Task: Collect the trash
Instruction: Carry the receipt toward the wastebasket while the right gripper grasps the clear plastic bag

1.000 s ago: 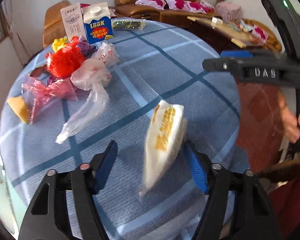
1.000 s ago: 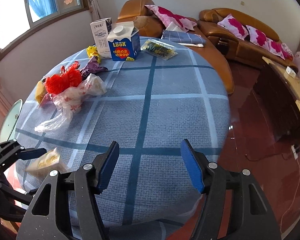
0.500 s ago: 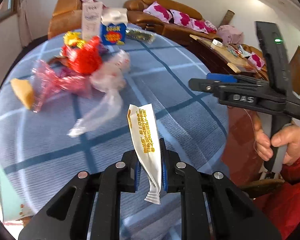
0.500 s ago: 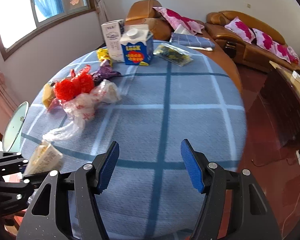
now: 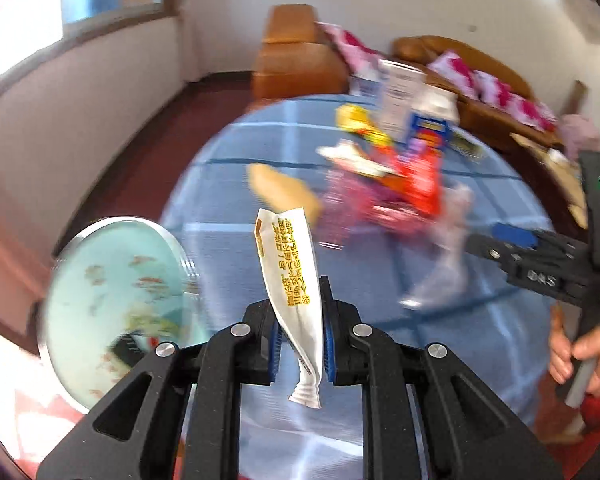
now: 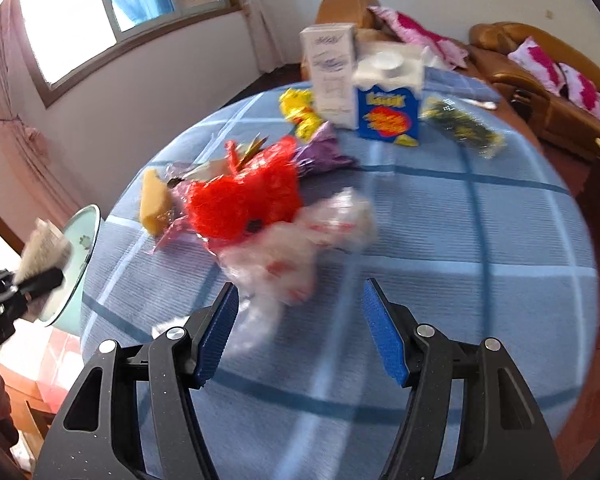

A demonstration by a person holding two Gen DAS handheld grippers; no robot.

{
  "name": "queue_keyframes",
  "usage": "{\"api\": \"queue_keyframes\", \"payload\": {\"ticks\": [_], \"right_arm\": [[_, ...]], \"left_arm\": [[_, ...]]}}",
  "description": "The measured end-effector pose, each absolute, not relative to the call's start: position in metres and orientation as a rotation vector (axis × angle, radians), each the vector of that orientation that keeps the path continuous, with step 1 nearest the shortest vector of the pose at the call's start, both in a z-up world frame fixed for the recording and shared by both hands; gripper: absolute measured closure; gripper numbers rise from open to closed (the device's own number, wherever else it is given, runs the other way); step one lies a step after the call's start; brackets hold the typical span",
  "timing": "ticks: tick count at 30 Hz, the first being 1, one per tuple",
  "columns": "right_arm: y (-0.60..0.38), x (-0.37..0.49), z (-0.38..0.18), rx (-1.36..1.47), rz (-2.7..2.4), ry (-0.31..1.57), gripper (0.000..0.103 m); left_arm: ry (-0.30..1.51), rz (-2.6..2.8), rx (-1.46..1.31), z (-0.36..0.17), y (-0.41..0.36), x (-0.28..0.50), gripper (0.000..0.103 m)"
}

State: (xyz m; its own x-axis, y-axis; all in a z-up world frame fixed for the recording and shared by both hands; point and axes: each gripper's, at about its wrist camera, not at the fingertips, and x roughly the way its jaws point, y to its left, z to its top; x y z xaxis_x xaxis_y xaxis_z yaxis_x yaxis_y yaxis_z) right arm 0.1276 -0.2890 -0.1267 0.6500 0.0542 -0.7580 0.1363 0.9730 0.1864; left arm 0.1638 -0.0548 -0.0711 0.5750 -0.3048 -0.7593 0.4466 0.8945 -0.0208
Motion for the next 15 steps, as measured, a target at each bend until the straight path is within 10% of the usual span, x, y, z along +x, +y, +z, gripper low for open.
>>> {"api": "queue_keyframes", "payload": {"ticks": [15], "right_arm": [[-0.277,0.139,-0.129,0.195,-0.082,0.865,0.07]], "left_arm": [[0.854,-0.247,0.178,-0.08,-0.026,0.193,0.087]]}}
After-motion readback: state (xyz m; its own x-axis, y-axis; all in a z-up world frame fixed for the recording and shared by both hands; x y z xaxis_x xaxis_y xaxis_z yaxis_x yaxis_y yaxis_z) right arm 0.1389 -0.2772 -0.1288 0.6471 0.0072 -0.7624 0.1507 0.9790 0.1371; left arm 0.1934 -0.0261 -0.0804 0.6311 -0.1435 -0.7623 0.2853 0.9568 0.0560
